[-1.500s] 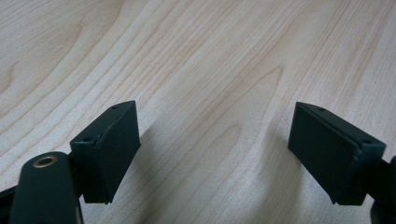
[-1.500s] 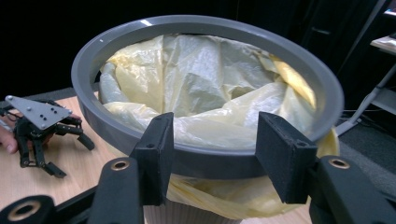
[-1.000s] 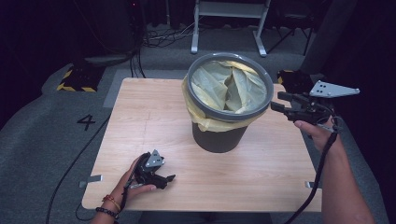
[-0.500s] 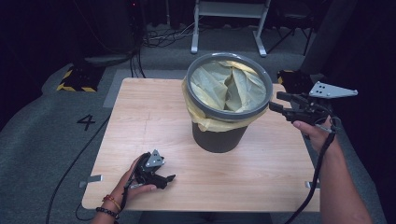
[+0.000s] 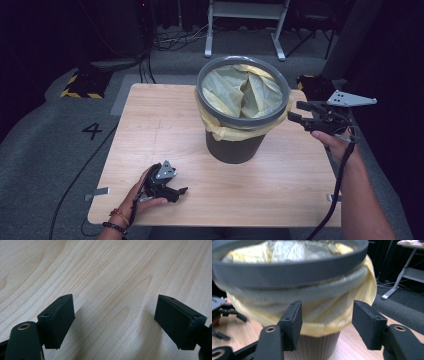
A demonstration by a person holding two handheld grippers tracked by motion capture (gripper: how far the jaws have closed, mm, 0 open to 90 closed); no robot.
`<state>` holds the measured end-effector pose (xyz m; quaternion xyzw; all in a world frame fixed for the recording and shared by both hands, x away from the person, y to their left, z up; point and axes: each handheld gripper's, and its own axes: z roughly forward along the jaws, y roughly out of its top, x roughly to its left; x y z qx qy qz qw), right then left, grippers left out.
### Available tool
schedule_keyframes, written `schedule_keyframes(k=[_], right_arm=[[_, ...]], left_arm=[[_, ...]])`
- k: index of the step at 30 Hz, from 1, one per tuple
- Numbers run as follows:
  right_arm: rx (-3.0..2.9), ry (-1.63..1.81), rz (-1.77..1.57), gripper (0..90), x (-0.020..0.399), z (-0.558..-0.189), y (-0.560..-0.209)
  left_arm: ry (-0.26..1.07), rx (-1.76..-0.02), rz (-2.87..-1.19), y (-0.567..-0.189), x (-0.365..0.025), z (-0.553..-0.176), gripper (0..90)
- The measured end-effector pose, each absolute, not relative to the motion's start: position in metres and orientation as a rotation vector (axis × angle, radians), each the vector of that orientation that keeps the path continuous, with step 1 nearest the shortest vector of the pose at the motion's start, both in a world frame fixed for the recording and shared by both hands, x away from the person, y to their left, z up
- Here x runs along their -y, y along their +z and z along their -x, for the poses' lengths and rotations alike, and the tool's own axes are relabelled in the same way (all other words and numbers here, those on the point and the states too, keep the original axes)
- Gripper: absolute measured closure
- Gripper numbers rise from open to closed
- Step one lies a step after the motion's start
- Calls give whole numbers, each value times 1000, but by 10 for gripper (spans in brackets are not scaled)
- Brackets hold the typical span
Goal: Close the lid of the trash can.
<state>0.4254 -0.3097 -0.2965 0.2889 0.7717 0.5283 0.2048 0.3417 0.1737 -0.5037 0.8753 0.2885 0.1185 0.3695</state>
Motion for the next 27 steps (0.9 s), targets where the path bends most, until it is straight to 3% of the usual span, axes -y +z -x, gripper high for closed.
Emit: schedule_keyframes(k=[14,27], right_arm=[[-2284,1252,-809,285,311,-414,-343],[-2375,1182,-857,256,316,-400,-399]], left_arm=[[304,-741,-2247,-504,-174,-342,163],[304,-741,-2248,-504,-174,-342,163]])
